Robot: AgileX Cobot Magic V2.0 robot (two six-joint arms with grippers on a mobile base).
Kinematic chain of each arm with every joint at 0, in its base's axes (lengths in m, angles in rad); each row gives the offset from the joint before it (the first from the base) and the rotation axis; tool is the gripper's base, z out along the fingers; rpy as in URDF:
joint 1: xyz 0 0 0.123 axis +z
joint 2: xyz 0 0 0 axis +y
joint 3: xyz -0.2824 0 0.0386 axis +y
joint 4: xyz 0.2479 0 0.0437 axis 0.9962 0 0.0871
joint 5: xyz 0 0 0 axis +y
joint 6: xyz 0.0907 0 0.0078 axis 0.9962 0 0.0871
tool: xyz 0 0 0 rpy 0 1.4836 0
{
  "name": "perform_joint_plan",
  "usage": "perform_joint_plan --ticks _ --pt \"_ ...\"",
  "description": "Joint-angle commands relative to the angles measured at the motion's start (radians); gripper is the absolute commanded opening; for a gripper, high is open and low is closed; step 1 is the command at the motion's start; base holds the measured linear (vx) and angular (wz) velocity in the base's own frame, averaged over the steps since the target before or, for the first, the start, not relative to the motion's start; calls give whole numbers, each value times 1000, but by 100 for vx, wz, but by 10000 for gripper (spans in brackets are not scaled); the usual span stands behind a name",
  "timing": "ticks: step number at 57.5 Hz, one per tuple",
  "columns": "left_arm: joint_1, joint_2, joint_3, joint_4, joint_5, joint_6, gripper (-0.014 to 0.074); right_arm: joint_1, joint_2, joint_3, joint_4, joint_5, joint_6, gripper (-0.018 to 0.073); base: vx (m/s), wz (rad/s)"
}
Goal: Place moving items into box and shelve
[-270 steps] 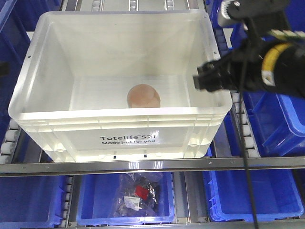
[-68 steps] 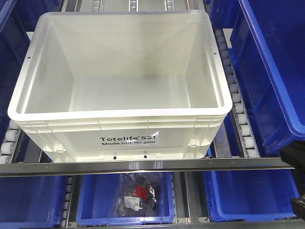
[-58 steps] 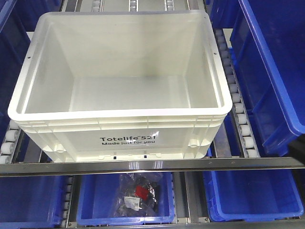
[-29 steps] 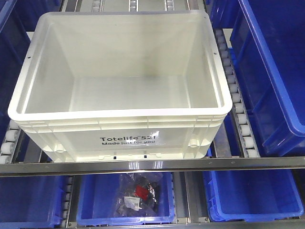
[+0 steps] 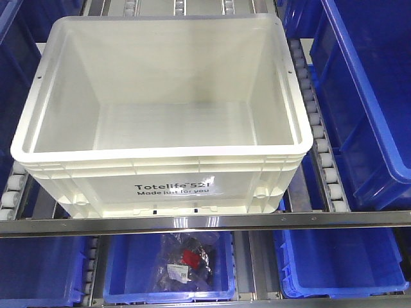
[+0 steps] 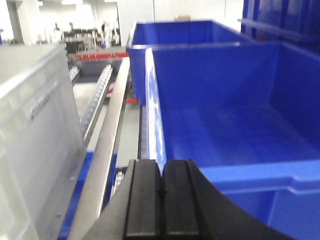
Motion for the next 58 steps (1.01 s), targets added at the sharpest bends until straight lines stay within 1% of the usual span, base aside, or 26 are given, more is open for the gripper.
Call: perform_joint_plan --ticks 1,8,14,21,25,33,38,49,58 --pt "3 -14 24 -10 -84 -7 -20 -6 -14 18 -2 -96 5 -16 0 0" --pt "3 -14 24 -10 -84 -7 -20 -6 -14 19 -2 -103 6 -16 0 0" --pt "3 -14 24 -10 -84 -7 -20 -6 -14 21 -2 -120 44 -16 0 0" --pt "3 -14 24 -10 -84 -7 -20 -6 -14 21 -61 -122 103 -16 0 0" --pt "3 -14 24 -10 -84 -7 -20 -6 -14 21 -89 -122 95 -16 0 0" --pt "3 -14 24 -10 -84 -7 -20 -4 -14 21 -80 -121 45 -16 0 0" --pt "3 -14 24 -10 -84 -7 -20 12 -14 21 -79 -118 22 -16 0 0" --pt "3 -14 24 -10 -84 -7 -20 65 -14 21 -79 -114 26 -16 0 0" --pt "3 -14 24 -10 -84 -7 -20 73 -14 21 -82 -115 29 -16 0 0"
